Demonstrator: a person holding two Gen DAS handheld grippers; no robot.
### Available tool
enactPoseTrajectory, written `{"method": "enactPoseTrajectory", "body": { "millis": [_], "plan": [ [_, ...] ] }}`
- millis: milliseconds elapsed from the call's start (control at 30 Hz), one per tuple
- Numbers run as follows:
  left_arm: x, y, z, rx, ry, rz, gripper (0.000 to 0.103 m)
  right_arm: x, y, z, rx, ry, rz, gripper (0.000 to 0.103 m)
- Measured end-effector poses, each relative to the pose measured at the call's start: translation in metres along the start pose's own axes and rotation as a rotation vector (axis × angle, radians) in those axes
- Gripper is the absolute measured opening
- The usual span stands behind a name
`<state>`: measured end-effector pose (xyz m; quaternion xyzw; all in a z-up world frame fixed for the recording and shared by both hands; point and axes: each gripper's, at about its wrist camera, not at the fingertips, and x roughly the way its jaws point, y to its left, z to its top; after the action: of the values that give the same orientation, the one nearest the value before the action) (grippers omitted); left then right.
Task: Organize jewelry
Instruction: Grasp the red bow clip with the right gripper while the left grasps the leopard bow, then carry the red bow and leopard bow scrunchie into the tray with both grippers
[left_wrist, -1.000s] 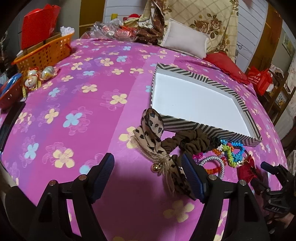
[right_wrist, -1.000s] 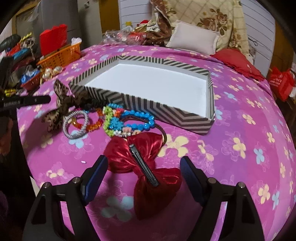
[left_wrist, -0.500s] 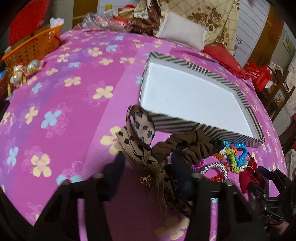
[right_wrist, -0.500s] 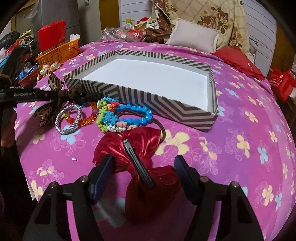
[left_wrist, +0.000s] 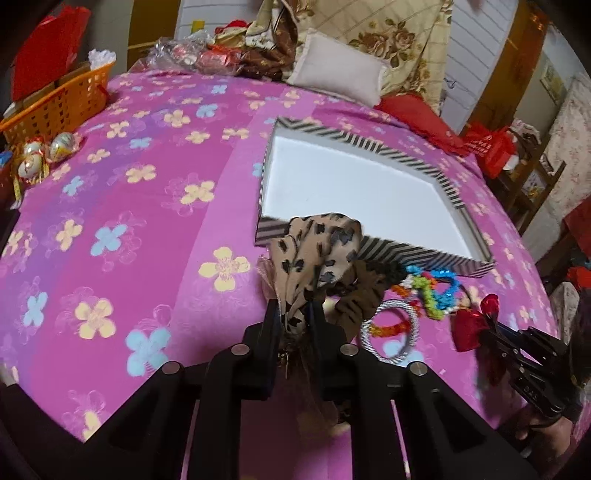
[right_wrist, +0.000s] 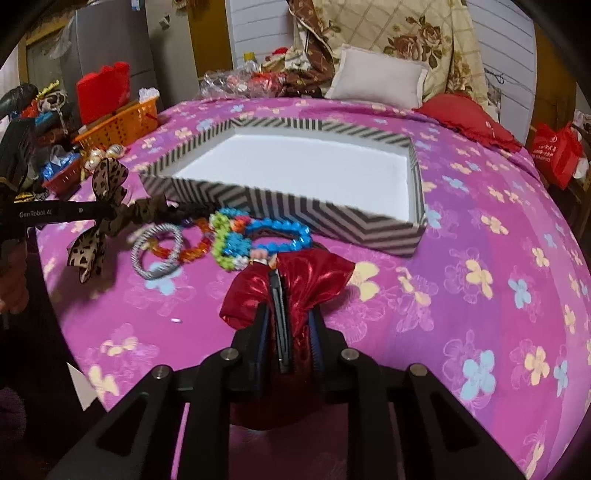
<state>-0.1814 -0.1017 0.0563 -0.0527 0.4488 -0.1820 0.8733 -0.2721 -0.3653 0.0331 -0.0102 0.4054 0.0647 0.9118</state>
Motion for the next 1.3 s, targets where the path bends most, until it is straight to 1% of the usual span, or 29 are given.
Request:
{"method": "enactPoseTrajectory", "body": {
  "millis": [133, 233, 533, 700, 1000, 1167, 1300],
  "plan": [
    [-0.019, -0.001, 0.006, -0.003, -0.038, -0.012, 0.0, -0.014, 0.003, 0.008, -0.002, -0.039, 0.009, 0.02],
    [-0.025, -0.006, 0.011, 0.008, -0.055, -0.007, 0.0, -0.019, 0.005, 0.014, -0.007, -0.056, 0.001, 0.02],
    [-0.023, -0.012, 0.015, 0.025, -0.054, -0.001, 0.0, -0.024, 0.004, 0.017, -0.006, -0.069, -0.007, 0.02],
    [-0.034, -0.014, 0.019, 0.033, -0.085, -0.012, 0.0, -0.026, 0.002, 0.02, 0.001, -0.078, -0.01, 0.02],
    [-0.052, -0.028, 0.045, 0.066, -0.146, -0.027, 0.0, -0.028, 0.002, 0.03, 0.003, -0.098, -0.015, 0.02],
    [-0.055, -0.037, 0.064, 0.085, -0.18, -0.01, 0.0, -0.029, -0.001, 0.044, -0.003, -0.114, -0.025, 0.02],
    [-0.05, -0.042, 0.079, 0.094, -0.198, 0.007, 0.0, -0.026, -0.005, 0.059, -0.004, -0.124, -0.033, 0.021]
  ]
}}
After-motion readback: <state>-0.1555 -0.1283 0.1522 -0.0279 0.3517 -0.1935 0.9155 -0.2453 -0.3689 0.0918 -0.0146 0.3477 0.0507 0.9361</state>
